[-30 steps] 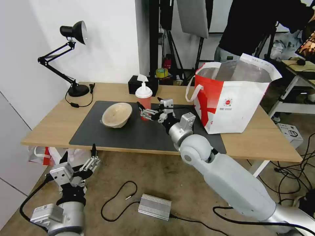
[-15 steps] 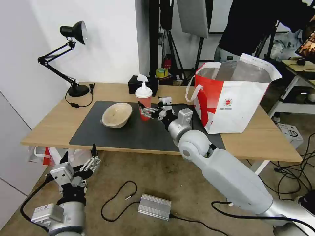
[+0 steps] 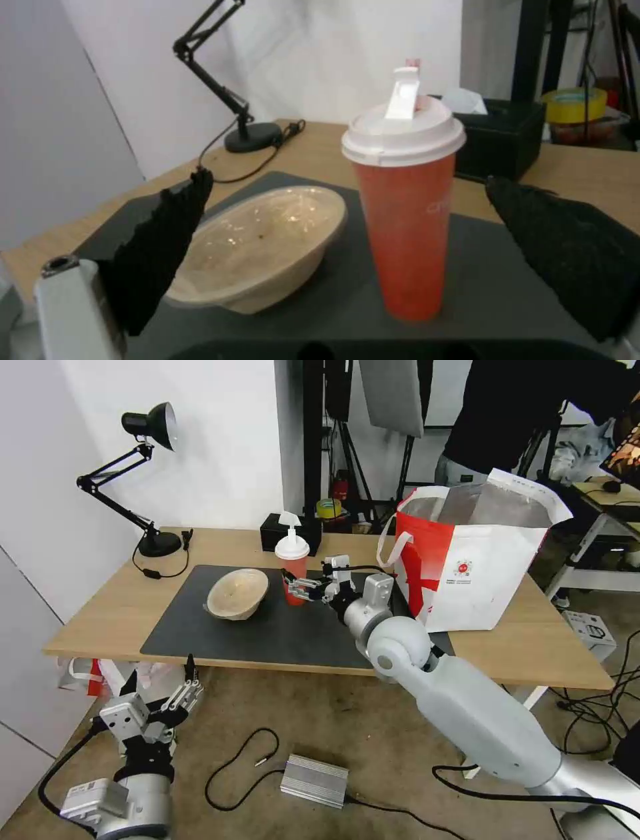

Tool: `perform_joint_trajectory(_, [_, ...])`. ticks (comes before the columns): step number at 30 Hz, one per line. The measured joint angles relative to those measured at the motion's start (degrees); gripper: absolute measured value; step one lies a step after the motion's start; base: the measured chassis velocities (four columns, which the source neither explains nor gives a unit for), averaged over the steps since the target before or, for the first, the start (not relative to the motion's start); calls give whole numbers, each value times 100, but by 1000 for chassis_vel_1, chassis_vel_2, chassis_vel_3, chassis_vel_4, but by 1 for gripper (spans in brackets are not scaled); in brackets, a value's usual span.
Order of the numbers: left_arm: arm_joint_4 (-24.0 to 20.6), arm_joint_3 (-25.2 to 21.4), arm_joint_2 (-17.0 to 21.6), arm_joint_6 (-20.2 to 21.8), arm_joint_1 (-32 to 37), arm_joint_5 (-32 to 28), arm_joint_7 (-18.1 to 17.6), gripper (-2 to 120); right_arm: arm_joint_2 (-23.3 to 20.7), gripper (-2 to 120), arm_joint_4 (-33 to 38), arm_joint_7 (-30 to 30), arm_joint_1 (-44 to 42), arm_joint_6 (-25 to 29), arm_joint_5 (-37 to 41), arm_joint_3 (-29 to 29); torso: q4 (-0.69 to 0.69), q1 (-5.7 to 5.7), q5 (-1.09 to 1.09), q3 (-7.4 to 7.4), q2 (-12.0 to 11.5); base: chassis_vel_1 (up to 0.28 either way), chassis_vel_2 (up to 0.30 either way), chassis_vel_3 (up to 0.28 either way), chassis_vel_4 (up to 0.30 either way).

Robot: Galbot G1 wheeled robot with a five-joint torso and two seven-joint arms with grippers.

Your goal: Pick up the trash from the table and place it into the takeout bag.

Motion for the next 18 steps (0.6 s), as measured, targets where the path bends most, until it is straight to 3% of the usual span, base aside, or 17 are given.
perform_joint_trajectory(18, [-5, 37, -32, -5, 19, 10, 3, 100, 66, 100, -448, 110, 502, -498, 580, -162, 0, 0, 0, 0, 0, 0, 0, 0, 0])
